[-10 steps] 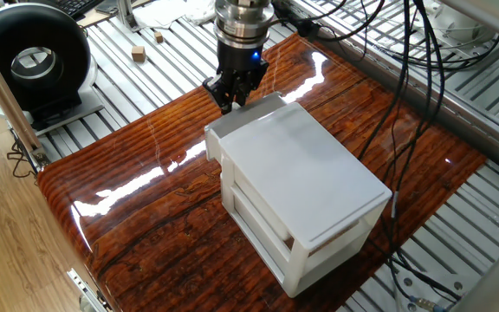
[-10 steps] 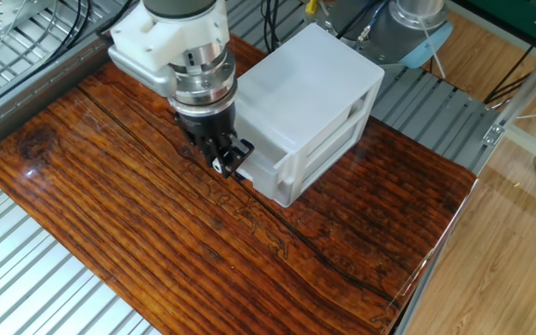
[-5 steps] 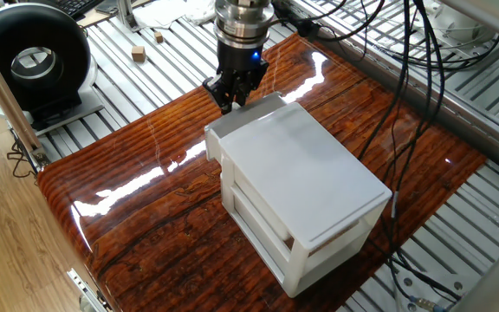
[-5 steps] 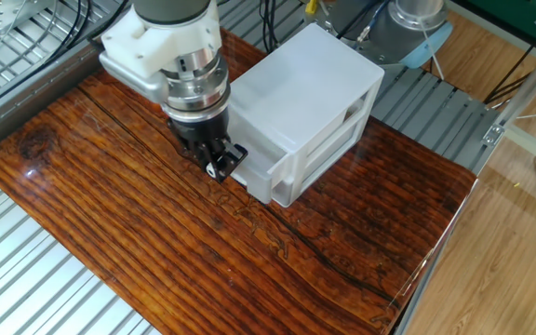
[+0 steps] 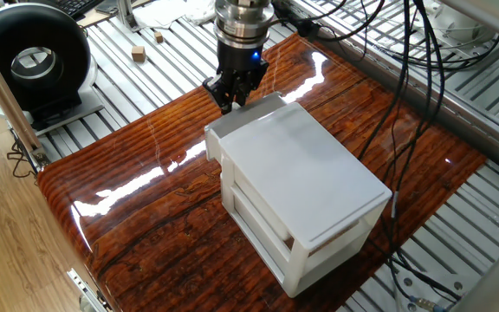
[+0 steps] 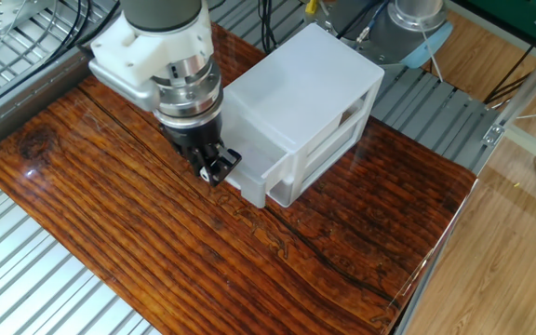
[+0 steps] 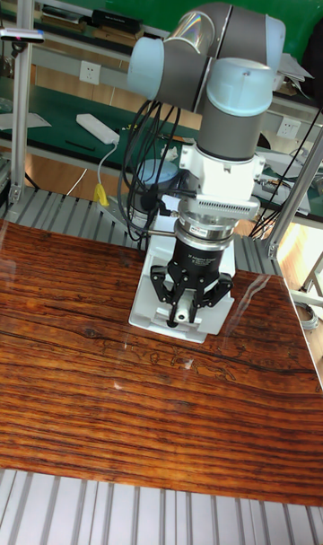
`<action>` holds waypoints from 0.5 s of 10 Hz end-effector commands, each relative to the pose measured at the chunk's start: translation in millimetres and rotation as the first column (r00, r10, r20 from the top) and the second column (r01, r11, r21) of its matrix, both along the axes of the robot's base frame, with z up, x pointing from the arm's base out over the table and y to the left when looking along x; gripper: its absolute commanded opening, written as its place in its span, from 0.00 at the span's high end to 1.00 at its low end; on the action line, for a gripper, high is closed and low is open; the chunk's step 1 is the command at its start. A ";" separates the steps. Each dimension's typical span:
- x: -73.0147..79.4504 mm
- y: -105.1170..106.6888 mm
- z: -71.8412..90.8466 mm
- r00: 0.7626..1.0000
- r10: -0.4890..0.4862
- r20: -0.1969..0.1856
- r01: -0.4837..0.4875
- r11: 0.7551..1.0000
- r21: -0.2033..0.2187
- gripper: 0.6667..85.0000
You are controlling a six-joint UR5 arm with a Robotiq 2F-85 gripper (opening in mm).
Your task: Grasp the handle and open the drawer
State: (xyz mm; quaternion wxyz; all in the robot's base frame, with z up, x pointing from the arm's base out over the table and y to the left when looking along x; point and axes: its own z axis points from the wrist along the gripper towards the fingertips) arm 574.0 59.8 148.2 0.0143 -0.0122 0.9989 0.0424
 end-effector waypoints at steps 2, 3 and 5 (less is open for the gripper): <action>12.4 0.7 1.7 1.000 0.003 0.000 -0.003 1.000 0.006 0.80; 14.5 0.4 0.8 1.000 0.004 0.003 -0.004 1.000 0.006 0.80; 19.2 -0.5 4.0 1.000 0.005 -0.002 -0.005 1.000 0.000 0.80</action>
